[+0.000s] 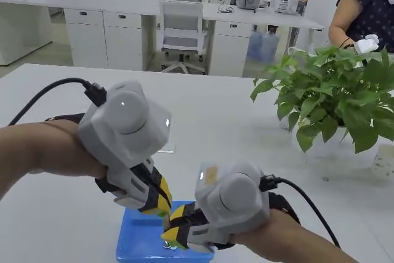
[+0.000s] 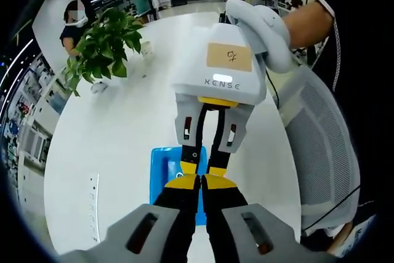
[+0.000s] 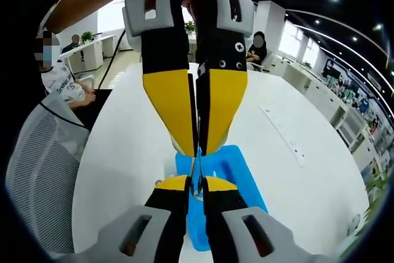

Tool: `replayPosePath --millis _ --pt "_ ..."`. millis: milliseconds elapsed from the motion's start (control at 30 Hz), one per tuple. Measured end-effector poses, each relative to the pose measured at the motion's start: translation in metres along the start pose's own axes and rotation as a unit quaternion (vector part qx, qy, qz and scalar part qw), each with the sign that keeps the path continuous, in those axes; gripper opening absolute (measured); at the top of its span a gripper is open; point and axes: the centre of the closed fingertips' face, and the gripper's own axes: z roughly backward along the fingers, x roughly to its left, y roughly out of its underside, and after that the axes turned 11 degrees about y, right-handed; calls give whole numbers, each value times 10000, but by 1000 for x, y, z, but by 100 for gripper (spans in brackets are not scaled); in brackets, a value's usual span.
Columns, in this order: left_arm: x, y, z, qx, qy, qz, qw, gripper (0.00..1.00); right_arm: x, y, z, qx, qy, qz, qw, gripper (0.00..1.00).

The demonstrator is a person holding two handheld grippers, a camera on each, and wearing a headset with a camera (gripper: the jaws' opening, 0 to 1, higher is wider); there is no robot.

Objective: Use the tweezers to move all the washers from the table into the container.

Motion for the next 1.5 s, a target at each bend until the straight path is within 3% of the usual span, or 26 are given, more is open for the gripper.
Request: replayPosePath --millis 433,900,1500 --pt "19 20 -4 -32 -99 197 9998 6 -11 5 -25 -21 5 30 10000 10" --pt "35 42 -22 7 -157 336 9993 6 -13 22 -52 54 -117 -33 9999 10" --pt "42 59 -42 60 -91 474 9988 6 -9 43 -69 246 -252 -69 9994 10"
